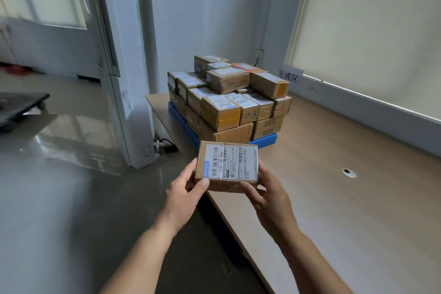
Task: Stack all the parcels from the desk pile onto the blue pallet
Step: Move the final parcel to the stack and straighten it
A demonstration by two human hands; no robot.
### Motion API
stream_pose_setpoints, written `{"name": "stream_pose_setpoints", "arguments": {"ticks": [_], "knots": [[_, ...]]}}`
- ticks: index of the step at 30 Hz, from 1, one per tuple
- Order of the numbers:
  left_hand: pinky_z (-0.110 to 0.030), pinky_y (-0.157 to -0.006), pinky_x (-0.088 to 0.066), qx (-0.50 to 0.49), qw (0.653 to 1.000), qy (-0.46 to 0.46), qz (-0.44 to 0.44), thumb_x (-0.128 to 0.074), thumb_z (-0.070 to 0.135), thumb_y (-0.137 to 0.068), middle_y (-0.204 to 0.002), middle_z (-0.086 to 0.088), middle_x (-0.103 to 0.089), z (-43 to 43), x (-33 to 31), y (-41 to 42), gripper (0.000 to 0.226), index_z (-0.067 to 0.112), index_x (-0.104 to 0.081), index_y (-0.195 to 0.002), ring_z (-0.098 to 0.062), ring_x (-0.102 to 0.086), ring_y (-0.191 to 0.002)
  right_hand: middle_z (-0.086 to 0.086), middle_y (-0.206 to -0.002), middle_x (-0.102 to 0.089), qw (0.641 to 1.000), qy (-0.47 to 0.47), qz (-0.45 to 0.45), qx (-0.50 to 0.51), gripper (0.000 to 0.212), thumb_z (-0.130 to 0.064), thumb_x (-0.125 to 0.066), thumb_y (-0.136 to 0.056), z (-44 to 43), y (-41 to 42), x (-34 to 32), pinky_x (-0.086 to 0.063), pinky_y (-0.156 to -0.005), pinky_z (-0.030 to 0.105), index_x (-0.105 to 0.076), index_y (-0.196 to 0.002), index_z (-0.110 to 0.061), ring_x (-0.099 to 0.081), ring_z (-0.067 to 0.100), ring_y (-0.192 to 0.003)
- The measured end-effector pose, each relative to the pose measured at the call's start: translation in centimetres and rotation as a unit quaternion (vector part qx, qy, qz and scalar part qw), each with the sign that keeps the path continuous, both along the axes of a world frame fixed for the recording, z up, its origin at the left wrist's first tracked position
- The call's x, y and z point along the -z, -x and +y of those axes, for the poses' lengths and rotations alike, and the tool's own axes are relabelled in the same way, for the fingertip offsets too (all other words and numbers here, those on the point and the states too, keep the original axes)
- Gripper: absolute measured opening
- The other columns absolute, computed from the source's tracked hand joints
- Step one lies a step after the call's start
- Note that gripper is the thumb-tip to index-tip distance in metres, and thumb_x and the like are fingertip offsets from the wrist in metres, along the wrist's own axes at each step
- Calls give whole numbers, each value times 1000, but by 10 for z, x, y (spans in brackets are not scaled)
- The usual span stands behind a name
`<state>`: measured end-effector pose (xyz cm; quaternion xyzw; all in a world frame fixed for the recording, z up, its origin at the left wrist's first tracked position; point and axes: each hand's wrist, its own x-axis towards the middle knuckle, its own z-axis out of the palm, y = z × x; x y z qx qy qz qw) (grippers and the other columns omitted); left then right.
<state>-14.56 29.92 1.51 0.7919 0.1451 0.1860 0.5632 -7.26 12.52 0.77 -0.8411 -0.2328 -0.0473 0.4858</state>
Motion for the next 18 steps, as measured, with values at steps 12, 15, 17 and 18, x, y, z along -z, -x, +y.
{"name": "stream_pose_setpoints", "arguments": {"ticks": [12, 15, 17, 18], "knots": [[-29, -102, -40, -78, 996, 22, -47, -55, 41, -76, -117, 14, -64, 140, 7, -74, 41, 48, -53, -117, -7, -56, -114, -16, -126, -53, 998, -38, -8, -54, 45, -37, -50, -94, 144, -82, 1, -46, -96, 28, -41, -138, -40, -50, 1, -113], [-32, -104, -40, -90, 995, 17, -40, -55, 41, -76, -116, 16, -64, 180, 2, -106, 40, 50, -54, -116, -7, -56, -114, -13, -128, -54, 998, -39, -4, -57, 46, -35, -50, -95, 184, -114, -2, -45, -97, 28, -41, -139, -37, -50, 2, -115], [-35, -105, -40, -96, 994, 16, -41, -55, 42, -76, -117, 15, -64, 208, -4, -130, 42, 49, -54, -117, -8, -55, -115, -12, -128, -55, 998, -28, -10, -57, 46, -35, -50, -95, 211, -138, -7, -44, -98, 29, -41, -140, -36, -50, 2, -115], [-35, -105, -40, -97, 994, 14, -44, -56, 41, -77, -117, 15, -64, 220, -8, -142, 40, 50, -54, -116, -8, -56, -115, -11, -127, -56, 998, -25, -16, -56, 45, -35, -50, -95, 224, -151, -9, -44, -97, 28, -42, -140, -35, -50, 3, -114]]}}
